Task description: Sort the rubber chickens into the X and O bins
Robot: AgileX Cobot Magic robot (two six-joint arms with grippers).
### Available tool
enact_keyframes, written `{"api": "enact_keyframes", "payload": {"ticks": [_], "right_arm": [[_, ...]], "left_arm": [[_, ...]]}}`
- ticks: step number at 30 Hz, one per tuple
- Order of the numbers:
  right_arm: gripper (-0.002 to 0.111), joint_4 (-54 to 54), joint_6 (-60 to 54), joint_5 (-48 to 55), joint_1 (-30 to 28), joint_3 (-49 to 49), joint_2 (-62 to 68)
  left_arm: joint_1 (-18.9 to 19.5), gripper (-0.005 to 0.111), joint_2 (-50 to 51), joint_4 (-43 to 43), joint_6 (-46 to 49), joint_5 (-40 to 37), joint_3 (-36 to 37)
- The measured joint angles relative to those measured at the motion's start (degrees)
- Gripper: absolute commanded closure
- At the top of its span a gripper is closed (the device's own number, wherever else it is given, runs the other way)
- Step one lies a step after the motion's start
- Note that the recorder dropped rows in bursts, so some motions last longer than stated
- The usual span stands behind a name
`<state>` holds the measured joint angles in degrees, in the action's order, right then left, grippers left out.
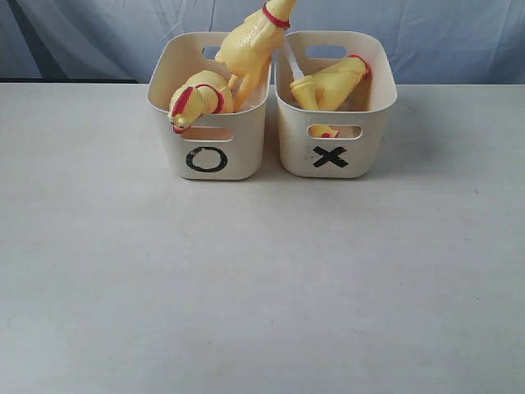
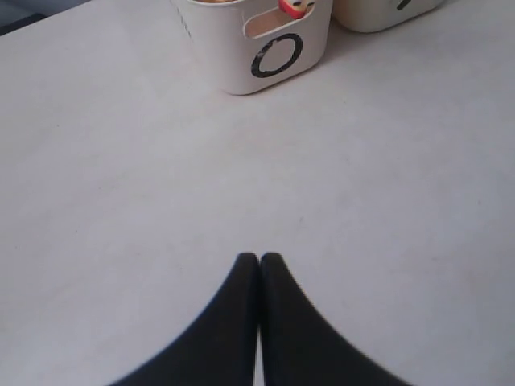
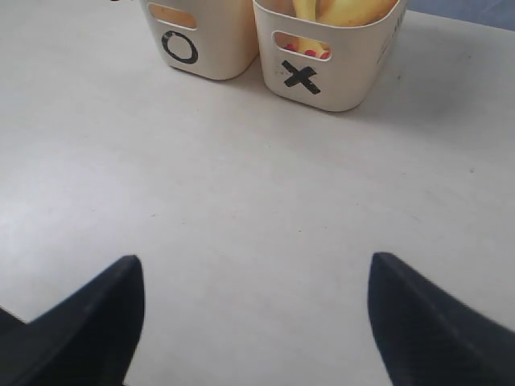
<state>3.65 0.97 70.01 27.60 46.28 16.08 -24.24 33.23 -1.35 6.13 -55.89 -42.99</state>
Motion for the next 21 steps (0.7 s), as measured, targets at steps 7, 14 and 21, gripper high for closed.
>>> {"api": "enact_keyframes", "payload": {"ticks": [7,14,21], "right_arm": [[0.036,0.0,0.0,0.0,0.0,0.0,0.0],[0.036,0.0,0.0,0.0,0.0,0.0,0.0],[0.036,0.0,0.0,0.0,0.0,0.0,0.0]], "left_arm": [[0.0,0.107,-7.0,1.0,-0.7,-2.6,0.2],[0.0,0.107,-8.1,1.4,-0.7,-2.7,0.2],[0.1,0.107,-9.2,1.4,-0.7,-2.7,0.2]]}}
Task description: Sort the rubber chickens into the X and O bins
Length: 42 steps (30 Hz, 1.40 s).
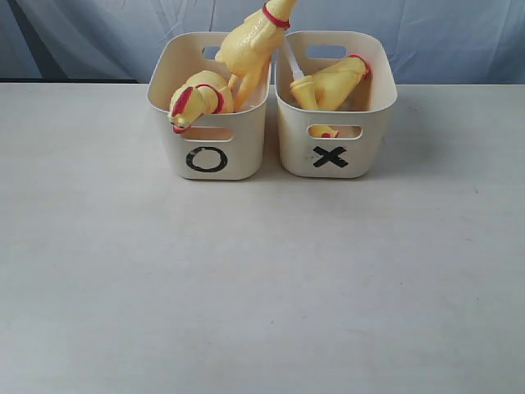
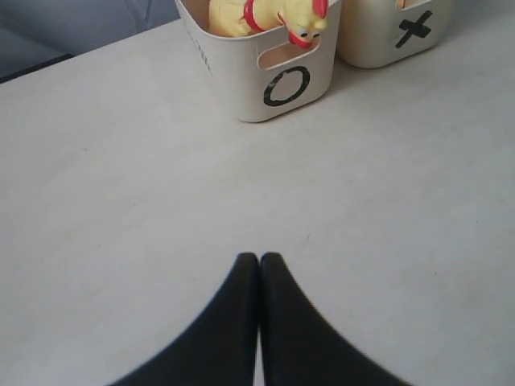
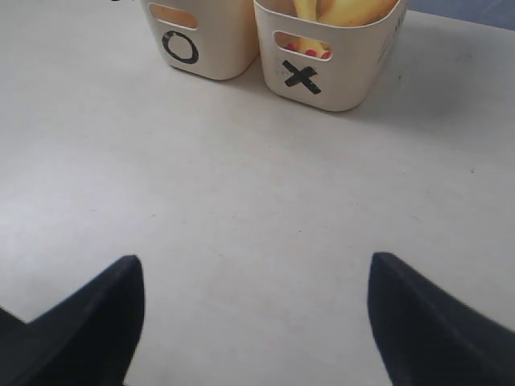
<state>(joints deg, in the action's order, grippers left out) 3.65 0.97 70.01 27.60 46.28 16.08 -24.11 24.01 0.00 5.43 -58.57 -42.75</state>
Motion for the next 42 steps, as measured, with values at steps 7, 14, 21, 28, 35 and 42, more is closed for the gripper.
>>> {"api": "enact_keyframes", "payload": {"ticks": [7,14,21,28,35,42], "right_arm": [[0.036,0.6,0.0,0.0,-1.5,0.0,-0.7],[0.036,2.0,0.0,0.0,-13.7,0.0,-5.6],[0.036,2.4,0.0,0.1,-20.3,0.0,-8.7],[0.036,2.4,0.1,0.1,-20.5,0.0,-8.8],[0.036,2.4,0.1,0.1,-20.5,-2.7,-10.2],[0.036,4.7,0.1,-7.5,-20.5,-10.6,-15.0]], "left_arm": [[7.5,0.107,-9.1,0.0,-0.1,0.3,0.0],[21.5,0.107,-16.1,1.8,-0.1,0.3,0.0],[26.8,0.107,-19.0,2.7,-0.1,0.3,0.0],[26.9,0.107,-19.0,3.4,-0.1,0.3,0.0],[26.9,0.107,-19.0,3.5,-0.1,0.3,1.9],[26.9,0.107,-22.2,3.5,-0.1,8.6,7.0]]}}
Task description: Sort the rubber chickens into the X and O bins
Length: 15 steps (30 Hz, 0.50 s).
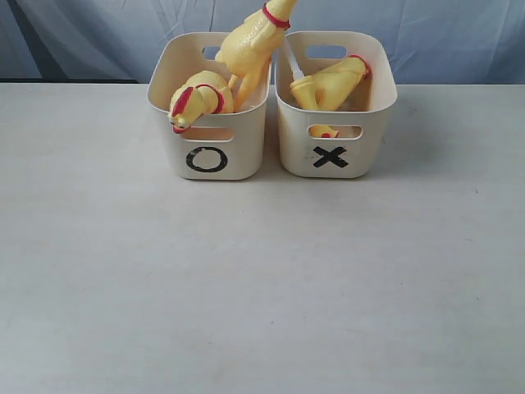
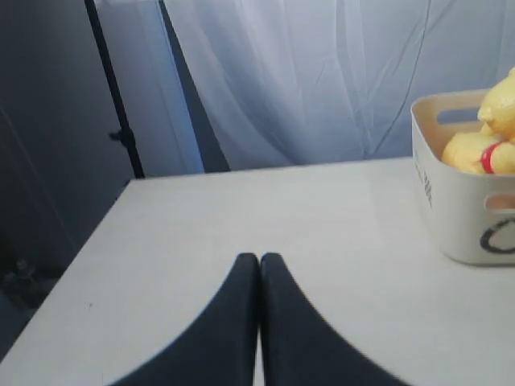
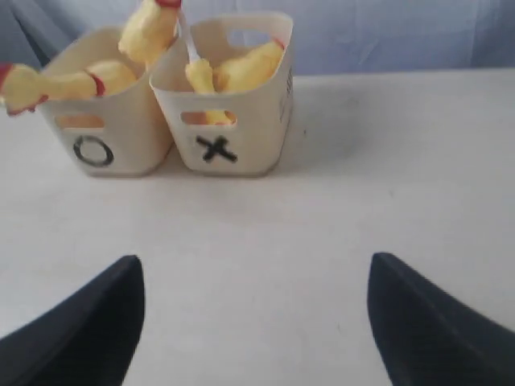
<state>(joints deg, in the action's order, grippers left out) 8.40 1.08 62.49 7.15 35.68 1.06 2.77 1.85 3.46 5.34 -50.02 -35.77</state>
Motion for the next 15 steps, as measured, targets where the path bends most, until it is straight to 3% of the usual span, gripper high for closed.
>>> {"api": "enact_keyframes", "payload": {"ticks": [2,5,11,15], "right_arm": [[0.036,0.2,0.0,-6.7,0.0,-2.3,-0.7],[0.036,0.2,0.0,-27.3,0.0,-5.2,-0.8],[0.036,0.1,0.0,-61.1,0.0,-9.7,-0.8],[0.036,0.1,0.0,-65.4,0.0,-16.6,-0.8]], "left_arm": [[0.0,0.107,-0.5,0.0,0.0,5.2,1.6],[0.0,0.107,-0.7,0.0,0.0,22.5,4.4],[0.0,0.107,-1.4,1.3,0.0,43.2,10.1],[0.0,0.107,-1.6,1.3,0.0,50.8,16.6]]}}
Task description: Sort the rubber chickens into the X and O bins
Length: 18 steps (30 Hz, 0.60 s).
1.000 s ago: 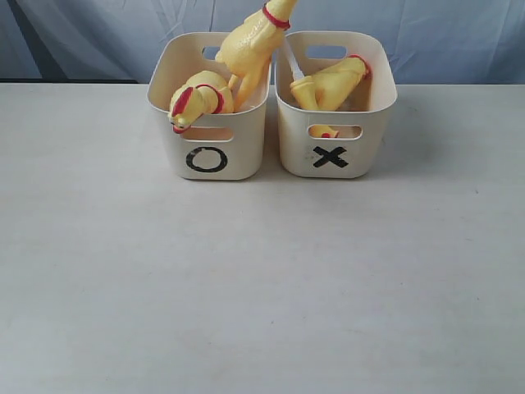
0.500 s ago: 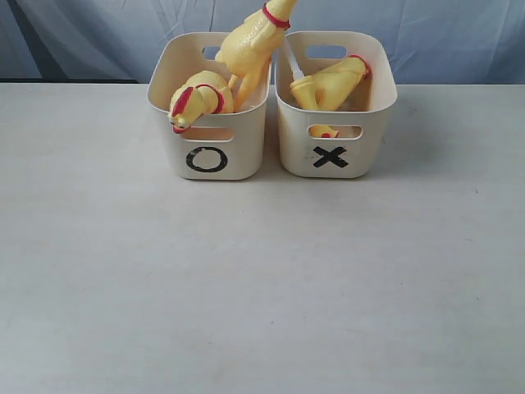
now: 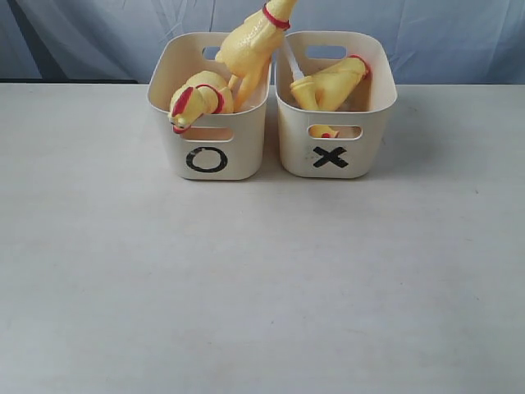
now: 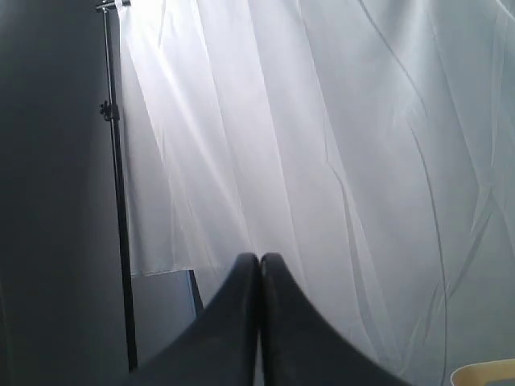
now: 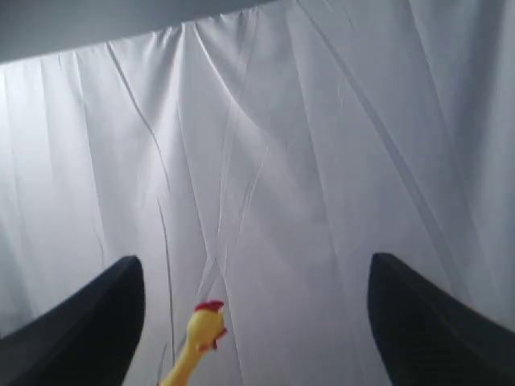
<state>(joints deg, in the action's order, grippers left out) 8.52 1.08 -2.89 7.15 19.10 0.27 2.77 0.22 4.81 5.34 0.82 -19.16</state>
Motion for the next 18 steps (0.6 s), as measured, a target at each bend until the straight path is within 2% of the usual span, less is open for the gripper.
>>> {"api": "enact_keyframes", "payload": {"ticks": [6,11,15,18], "right_arm": [[0.036,-0.1,0.0,-7.0,0.0,-11.3,0.1],[0.036,-0.1,0.0,-10.4,0.0,-18.0,0.1],[0.036,-0.1,0.1,-9.6,0.0,-18.6,0.1],[0.036,-0.1,0.1,-9.3,0.0,-18.6,0.1]], "left_arm": [[0.0,0.107,0.0,0.0,0.0,9.2,8.2],[0.0,0.107,0.1,0.0,0.0,11.2,13.4],[0.0,0.107,0.1,0.0,0.0,11.7,18.1],[0.0,0.107,0.1,0.2,0.0,10.9,18.8]]}}
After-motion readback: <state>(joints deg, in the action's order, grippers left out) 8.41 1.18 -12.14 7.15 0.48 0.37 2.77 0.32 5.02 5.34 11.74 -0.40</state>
